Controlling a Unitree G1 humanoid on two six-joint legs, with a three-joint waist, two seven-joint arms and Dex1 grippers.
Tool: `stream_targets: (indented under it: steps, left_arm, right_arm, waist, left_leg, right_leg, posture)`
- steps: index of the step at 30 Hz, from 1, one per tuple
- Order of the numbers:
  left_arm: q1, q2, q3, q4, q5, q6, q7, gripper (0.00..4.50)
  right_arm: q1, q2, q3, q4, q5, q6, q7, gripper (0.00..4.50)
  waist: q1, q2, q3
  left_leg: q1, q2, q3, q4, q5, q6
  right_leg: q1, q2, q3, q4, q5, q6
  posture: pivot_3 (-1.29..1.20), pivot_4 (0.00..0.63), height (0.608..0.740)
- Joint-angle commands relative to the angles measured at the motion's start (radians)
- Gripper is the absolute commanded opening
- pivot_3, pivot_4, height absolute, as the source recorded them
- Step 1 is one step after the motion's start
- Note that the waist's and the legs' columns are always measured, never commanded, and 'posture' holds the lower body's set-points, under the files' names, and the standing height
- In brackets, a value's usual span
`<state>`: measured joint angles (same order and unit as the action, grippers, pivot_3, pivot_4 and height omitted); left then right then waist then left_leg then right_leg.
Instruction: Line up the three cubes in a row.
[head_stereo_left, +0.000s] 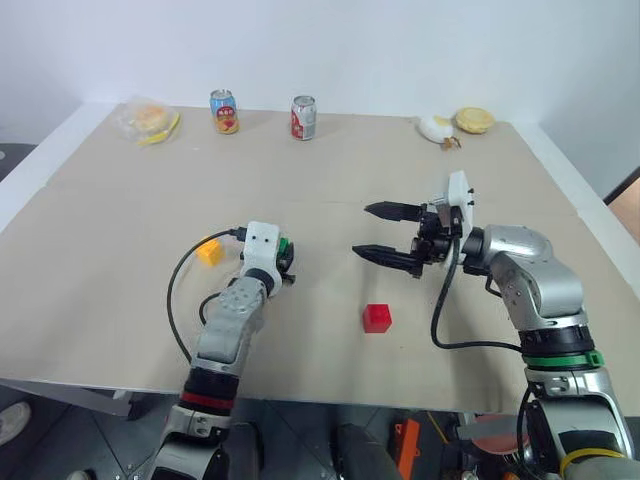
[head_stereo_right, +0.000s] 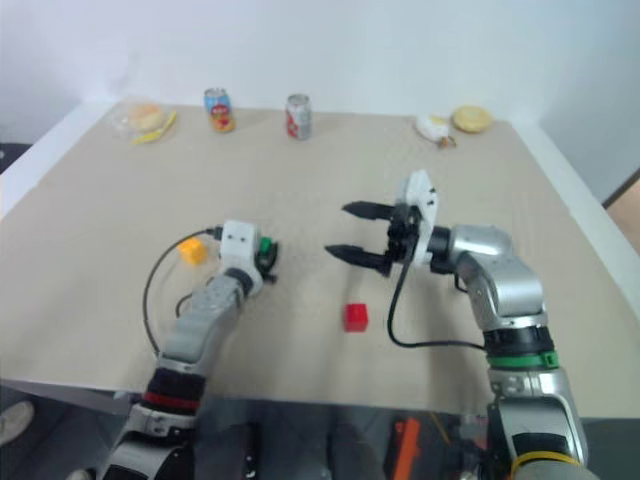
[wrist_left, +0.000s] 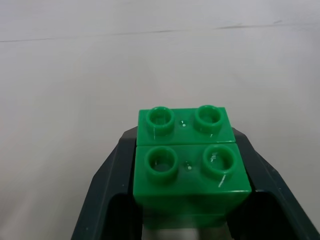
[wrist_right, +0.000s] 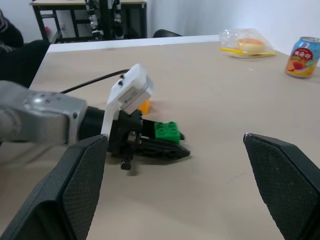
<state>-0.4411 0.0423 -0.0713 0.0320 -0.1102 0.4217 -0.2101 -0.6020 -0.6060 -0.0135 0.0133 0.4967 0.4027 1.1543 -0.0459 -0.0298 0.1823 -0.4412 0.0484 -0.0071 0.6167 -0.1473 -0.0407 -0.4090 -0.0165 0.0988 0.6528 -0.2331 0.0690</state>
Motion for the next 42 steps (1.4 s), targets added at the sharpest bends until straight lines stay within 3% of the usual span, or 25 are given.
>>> stream_targets:
  steps: [1,3,6,9,13,27,42]
  left_arm:
    - [0.019,0.148,-0.051,-0.116,-0.096,-0.099,-0.337,1.39]
    - [0.039,0.284,-0.098,-0.13,-0.144,-0.125,-0.576,1.39]
    - [0.044,0.408,-0.144,-0.119,-0.18,-0.182,-0.79,1.39]
    - [0.022,0.465,-0.161,-0.067,-0.202,-0.228,-0.937,1.39]
    - [-0.019,0.467,-0.187,0.015,-0.186,-0.305,-1.046,1.39]
    - [-0.136,0.346,-0.283,0.218,-0.061,-0.393,-1.07,1.39]
    - [-0.121,0.365,-0.294,0.196,-0.054,-0.33,-1.115,1.39]
  right_arm:
    - [0.05,-0.059,-0.051,-0.134,0.076,0.045,0.044,4.5]
    - [0.112,-0.107,-0.044,-0.207,0.088,0.055,0.078,4.5]
    - [0.169,-0.152,-0.032,-0.264,0.082,0.045,0.095,4.5]
    - [0.203,-0.171,-0.032,-0.305,0.086,0.049,0.086,4.5]
    - [0.234,-0.186,-0.041,-0.348,0.085,0.055,0.067,4.5]
    - [0.317,-0.224,-0.079,-0.431,0.098,0.077,0.0,4.5]
    - [0.312,-0.23,-0.071,-0.423,0.112,0.074,-0.021,4.5]
  waist:
    - [0.0,0.0,0.0]
    - [-0.001,0.0,0.0]
    - [-0.001,0.0,0.0]
    - [0.0,0.001,0.0]
    - [0.0,0.0,0.0]
    - [0.0,0.0,0.0]
    - [0.0,0.0,0.0]
  left_leg:
    - [0.001,0.0,0.0,0.0,0.0,0.0]
    - [0.001,0.0,0.0,-0.001,0.0,-0.001]
    - [0.001,0.0,0.0,-0.002,-0.002,-0.003]
    - [0.001,0.001,0.001,-0.002,-0.002,-0.003]
    - [0.001,0.0,0.001,0.0,-0.002,-0.002]
    - [0.0,0.0,0.001,0.0,-0.003,-0.001]
    - [0.001,0.001,0.001,0.0,-0.003,-0.001]
  right_leg:
    - [0.0,0.0,0.0,0.0,0.0,0.0]
    - [0.0,0.0,0.0,0.0,-0.002,-0.001]
    - [0.0,0.0,-0.001,0.0,-0.005,-0.002]
    - [0.0,-0.002,-0.001,0.0,-0.005,-0.003]
    - [0.0,-0.002,-0.001,0.0,-0.005,-0.002]
    - [0.0,-0.002,-0.001,0.0,-0.005,-0.001]
    - [0.0,-0.002,-0.001,0.0,-0.005,-0.001]
  posture:
    - [0.0,0.15,0.733]
    - [0.0,0.15,0.733]
    - [0.0,0.15,0.733]
    - [0.0,0.15,0.733]
    - [0.0,0.15,0.733]
    - [0.0,0.15,0.733]
    - [0.0,0.15,0.733]
